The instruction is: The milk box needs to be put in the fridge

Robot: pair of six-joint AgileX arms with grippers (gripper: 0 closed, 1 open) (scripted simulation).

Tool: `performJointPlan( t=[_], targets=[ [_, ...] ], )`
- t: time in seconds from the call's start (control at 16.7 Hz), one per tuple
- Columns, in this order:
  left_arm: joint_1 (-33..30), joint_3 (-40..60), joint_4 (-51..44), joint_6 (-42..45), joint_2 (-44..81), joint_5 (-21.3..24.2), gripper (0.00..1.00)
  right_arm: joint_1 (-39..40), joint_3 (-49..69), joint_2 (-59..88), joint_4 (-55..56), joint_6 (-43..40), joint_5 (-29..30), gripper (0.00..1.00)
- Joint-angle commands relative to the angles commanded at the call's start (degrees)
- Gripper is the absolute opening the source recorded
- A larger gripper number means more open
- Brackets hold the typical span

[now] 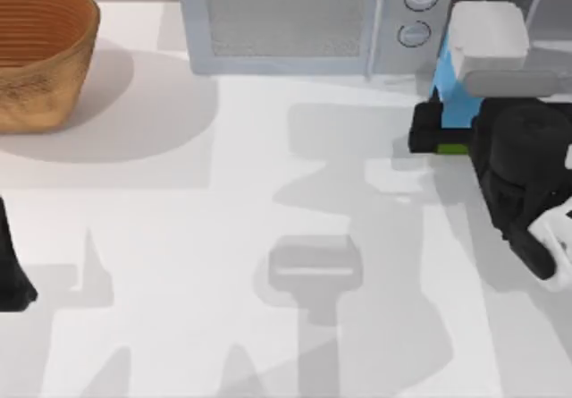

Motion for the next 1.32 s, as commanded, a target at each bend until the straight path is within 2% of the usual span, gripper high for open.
performJointPlan(
  t=[0.24, 0.72, 0.96, 1.32],
  targets=[
    [0.0, 0.0, 0.0, 0.0, 0.0, 0.0, 1.0, -0.42, 0.64, 0.39, -0.33, -0.08, -0.32, 1.0],
    [0.0, 0.0, 0.0, 0.0, 0.0, 0.0, 1.0, -2.83, 11.64, 7.48, -3.88, -0.7, -2.64, 1.0],
    [0.0, 0.0, 0.0, 0.0, 0.0, 0.0, 1.0, -2.88, 11.86, 7.62, -3.96, -0.72, -2.69, 1.0],
    [0.0, 0.0, 0.0, 0.0, 0.0, 0.0, 1.0, -2.88, 11.86, 7.62, -3.96, -0.72, -2.69, 0.55]
  ],
)
